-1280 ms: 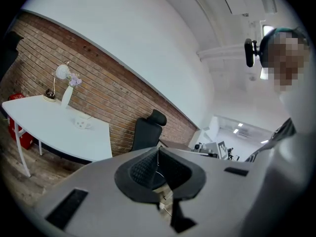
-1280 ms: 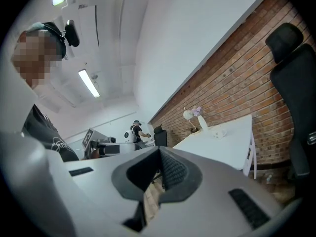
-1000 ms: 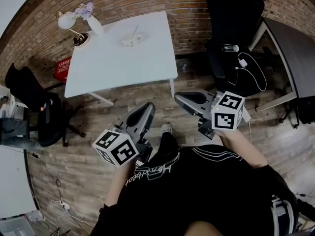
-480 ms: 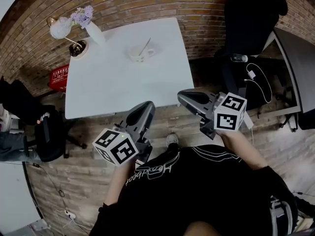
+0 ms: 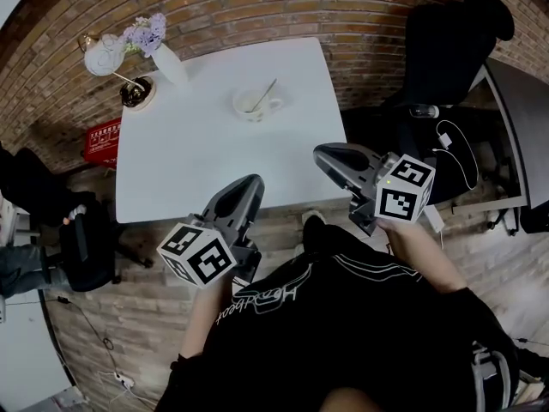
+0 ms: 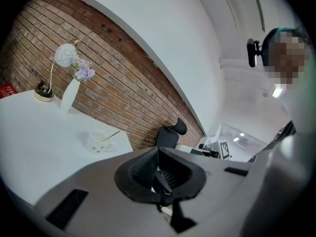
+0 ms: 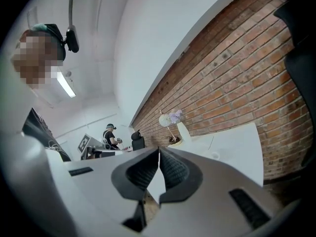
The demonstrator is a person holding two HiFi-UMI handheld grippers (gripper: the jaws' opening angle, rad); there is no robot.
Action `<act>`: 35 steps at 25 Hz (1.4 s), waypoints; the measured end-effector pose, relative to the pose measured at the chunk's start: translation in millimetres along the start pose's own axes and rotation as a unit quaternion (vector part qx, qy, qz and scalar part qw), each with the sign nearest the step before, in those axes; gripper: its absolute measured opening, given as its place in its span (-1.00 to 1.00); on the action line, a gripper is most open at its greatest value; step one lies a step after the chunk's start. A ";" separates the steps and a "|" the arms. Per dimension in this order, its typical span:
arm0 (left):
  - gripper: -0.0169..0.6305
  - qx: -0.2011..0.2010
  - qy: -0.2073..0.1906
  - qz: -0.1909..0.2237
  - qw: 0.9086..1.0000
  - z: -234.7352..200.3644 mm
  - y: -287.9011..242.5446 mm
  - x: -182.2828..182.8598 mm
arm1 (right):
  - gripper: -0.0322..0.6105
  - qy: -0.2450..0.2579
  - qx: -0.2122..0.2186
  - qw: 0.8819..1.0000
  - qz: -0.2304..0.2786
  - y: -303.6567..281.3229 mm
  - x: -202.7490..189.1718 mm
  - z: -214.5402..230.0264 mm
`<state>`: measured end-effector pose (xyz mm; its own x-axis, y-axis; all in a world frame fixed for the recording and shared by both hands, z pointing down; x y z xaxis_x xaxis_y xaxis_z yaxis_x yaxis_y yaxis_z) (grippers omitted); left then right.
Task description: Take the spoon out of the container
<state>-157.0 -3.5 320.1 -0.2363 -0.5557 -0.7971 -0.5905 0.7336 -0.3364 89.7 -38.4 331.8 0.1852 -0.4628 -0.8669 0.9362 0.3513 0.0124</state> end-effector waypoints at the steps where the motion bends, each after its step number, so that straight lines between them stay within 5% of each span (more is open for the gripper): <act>1: -0.92 0.002 0.001 0.000 1.000 -2.9 -3.2 2.3 | -0.90 0.001 -0.002 1.000 0.003 -1.9 3.5 6.2; 23: -0.92 0.063 0.034 -0.021 0.997 -77.9 -101.4 65.7 | -0.89 -0.061 -0.008 0.997 -0.036 -77.7 37.1 169.6; 35: -0.92 0.084 0.064 -0.041 0.994 -118.0 -130.5 65.6 | -0.40 -0.079 -0.033 0.994 -0.073 -108.9 24.0 225.3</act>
<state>-186.5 -181.8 370.9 -0.2952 -0.6543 -0.6962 -0.4774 0.7322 -0.4857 59.5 -271.2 421.9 0.0981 -0.6328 -0.7681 0.9360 0.3208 -0.1447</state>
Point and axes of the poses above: the fingertips, and each gripper's own axes: y backward along the fingers, z to its right, x out of its top, the point moved 9 cm from there along y, backward along the fingers, and after that the axes turned 14 degrees about x, right-handed, at the moved point
